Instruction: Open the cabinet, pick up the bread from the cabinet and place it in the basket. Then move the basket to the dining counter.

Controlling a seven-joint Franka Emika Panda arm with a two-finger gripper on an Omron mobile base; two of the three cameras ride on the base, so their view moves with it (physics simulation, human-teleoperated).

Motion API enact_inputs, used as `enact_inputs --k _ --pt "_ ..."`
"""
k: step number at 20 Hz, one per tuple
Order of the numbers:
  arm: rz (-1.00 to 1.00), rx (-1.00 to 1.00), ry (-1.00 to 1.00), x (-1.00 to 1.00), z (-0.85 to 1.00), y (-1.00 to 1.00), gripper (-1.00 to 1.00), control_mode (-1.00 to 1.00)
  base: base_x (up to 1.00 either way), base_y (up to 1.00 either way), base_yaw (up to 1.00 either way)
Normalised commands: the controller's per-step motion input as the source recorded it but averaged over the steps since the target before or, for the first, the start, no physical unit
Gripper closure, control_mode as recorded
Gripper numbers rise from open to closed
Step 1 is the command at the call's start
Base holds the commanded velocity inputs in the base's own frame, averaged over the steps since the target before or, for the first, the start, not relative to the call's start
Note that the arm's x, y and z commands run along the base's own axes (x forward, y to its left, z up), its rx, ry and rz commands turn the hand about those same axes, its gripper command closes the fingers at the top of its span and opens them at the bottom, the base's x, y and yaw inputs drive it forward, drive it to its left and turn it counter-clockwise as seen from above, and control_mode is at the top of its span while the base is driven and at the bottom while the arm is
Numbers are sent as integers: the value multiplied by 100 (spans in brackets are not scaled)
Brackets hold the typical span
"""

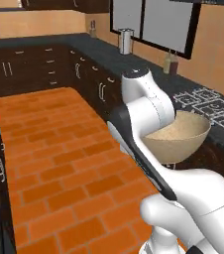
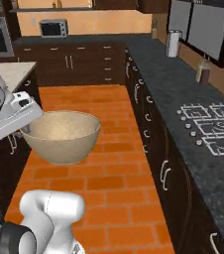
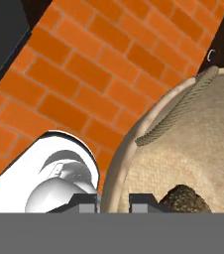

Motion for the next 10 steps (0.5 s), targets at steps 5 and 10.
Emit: enact_inputs --k 5,10 --pt "0 0 0 0 0 0 100 100 1 47 81" --pt "0 0 0 0 0 0 100 100 0 20 79"
